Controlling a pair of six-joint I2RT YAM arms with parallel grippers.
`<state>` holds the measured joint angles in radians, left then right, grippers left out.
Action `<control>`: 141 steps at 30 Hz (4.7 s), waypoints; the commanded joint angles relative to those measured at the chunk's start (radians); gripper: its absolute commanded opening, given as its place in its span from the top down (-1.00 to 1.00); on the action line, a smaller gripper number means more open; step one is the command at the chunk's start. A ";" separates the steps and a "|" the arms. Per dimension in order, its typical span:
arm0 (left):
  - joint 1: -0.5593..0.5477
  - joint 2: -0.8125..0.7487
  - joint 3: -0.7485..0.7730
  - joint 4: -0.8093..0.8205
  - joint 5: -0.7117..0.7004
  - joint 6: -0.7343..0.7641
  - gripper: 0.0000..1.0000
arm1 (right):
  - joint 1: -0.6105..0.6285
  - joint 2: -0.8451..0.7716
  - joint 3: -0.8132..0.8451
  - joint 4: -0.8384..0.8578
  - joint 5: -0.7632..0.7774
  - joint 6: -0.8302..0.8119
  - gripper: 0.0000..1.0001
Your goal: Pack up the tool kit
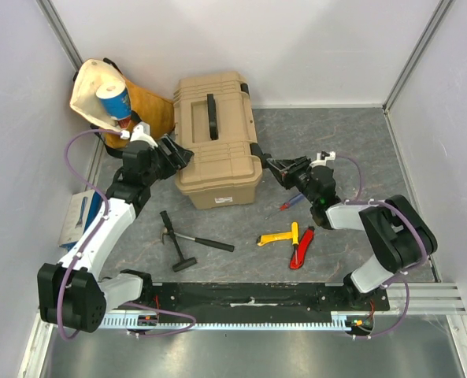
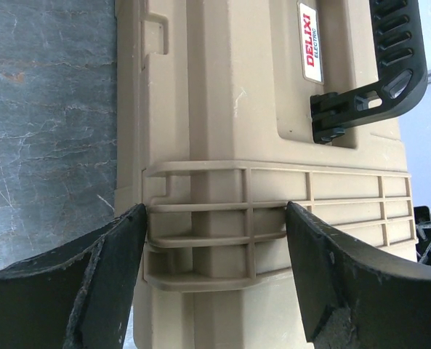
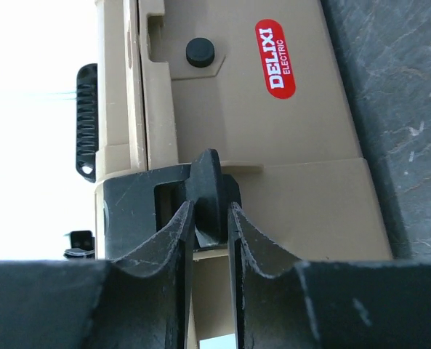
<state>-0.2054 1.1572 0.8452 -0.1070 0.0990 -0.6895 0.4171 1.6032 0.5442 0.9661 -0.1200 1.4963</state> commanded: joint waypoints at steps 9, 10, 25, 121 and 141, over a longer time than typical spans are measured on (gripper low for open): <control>-0.029 0.079 0.006 -0.229 0.015 0.071 -0.61 | 0.045 -0.207 0.212 -0.507 -0.064 -0.367 0.17; -0.028 0.084 0.011 -0.232 0.011 0.071 -0.61 | 0.046 -0.225 0.229 -0.579 -0.041 -0.404 0.07; -0.028 0.105 0.077 -0.235 0.007 0.094 -0.61 | 0.045 -0.368 0.336 -0.892 0.233 -0.740 -0.88; 0.175 0.460 0.506 -0.273 0.301 0.185 -0.77 | -0.070 0.719 0.729 0.335 -0.227 0.242 -0.96; 0.170 0.481 0.497 -0.249 0.384 0.170 -0.74 | 0.003 0.797 0.743 0.603 -0.225 0.352 -0.96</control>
<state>-0.0166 1.6039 1.3361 -0.3790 0.3531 -0.4889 0.3737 2.3726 1.2358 1.3064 -0.3305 1.8076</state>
